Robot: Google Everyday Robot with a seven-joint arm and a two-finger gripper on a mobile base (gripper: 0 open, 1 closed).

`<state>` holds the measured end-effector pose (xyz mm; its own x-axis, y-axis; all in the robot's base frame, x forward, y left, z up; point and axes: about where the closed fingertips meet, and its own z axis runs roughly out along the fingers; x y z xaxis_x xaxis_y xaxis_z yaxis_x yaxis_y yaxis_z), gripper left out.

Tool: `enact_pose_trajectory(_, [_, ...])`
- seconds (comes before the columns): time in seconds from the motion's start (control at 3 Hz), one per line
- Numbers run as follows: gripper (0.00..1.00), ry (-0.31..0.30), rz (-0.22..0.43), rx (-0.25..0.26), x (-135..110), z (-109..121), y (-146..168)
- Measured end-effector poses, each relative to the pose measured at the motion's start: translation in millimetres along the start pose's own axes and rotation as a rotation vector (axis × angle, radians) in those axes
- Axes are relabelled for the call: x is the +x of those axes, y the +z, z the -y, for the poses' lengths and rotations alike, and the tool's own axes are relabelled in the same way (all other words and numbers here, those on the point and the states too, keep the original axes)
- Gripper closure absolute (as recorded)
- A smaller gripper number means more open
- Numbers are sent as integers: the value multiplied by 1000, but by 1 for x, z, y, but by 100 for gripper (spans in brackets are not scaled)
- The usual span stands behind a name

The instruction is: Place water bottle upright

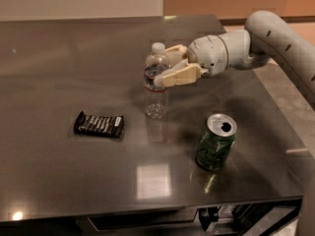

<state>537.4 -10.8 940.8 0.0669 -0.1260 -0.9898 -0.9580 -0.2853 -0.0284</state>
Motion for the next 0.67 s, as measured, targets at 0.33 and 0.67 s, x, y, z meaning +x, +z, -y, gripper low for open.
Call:
enact_pose_trajectory(0.33, [0, -1, 1, 2, -1, 2, 2])
enact_pose_trajectory(0.67, [0, -1, 1, 2, -1, 2, 2])
